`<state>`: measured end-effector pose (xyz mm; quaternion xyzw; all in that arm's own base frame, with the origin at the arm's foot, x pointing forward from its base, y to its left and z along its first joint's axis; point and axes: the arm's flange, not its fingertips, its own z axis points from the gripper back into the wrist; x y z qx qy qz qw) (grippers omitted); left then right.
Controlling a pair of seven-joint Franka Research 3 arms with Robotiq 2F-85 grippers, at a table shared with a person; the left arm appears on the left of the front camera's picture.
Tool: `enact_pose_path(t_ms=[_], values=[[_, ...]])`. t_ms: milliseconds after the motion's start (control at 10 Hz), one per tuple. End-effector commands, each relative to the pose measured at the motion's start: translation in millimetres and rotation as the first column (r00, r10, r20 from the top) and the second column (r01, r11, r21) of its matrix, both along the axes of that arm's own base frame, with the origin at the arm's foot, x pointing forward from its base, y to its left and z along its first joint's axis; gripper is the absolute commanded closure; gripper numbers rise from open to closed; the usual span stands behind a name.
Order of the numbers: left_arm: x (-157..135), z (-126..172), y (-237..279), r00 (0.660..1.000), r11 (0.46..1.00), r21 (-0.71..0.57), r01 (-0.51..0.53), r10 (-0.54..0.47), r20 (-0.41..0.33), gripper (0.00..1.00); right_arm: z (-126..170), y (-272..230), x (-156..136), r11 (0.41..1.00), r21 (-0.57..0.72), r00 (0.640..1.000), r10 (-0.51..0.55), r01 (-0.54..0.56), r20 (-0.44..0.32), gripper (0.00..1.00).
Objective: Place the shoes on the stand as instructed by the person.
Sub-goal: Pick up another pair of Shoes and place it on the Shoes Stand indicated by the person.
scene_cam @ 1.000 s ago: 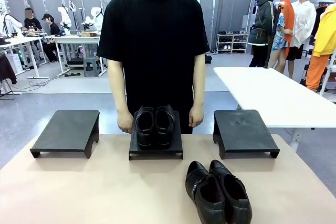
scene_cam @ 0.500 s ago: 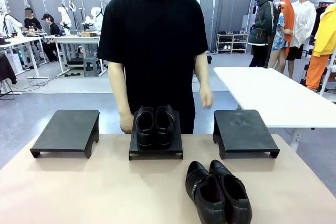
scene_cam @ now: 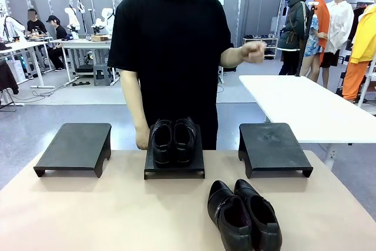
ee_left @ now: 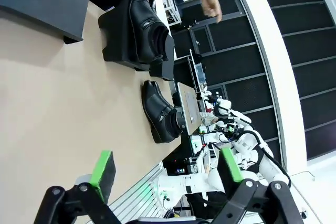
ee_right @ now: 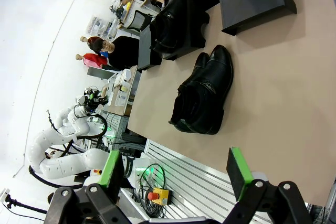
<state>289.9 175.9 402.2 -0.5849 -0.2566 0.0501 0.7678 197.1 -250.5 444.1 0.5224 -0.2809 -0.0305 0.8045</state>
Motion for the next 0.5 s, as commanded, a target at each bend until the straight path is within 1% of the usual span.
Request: enact_pose_path(t_ms=[0, 400], values=[[-0.3, -0.4, 0.4, 1.000, 1.000, -0.009, 0.012, -0.012, 0.015, 0.00, 1.1, -0.3, -0.7, 1.000, 0.001, 1.000, 0.003, -0.003, 0.028, 0.00], [-0.3, -0.4, 0.4, 1.000, 1.000, -0.009, 0.012, -0.012, 0.015, 0.00, 1.1, -0.3, -0.7, 1.000, 0.001, 1.000, 0.003, -0.003, 0.028, 0.00]])
